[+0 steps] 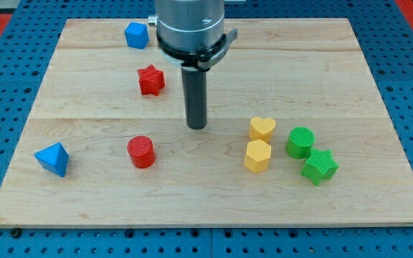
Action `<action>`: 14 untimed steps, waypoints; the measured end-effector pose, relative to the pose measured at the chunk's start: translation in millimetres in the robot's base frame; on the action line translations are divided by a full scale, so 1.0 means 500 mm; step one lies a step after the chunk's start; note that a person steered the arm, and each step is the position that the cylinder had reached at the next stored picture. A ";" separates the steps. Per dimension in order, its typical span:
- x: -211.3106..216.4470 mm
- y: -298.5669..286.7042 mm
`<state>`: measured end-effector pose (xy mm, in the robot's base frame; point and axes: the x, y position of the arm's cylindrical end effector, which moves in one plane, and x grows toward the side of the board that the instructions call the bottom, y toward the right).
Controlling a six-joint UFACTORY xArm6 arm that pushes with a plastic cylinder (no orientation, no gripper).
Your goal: Slide the red circle into the yellow hexagon
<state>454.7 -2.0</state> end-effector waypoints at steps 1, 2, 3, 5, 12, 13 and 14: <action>0.000 0.176; 0.023 0.240; 0.033 0.166; -0.012 -0.011; 0.095 -0.167; 0.075 -0.255; 0.088 -0.361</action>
<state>498.7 -182.6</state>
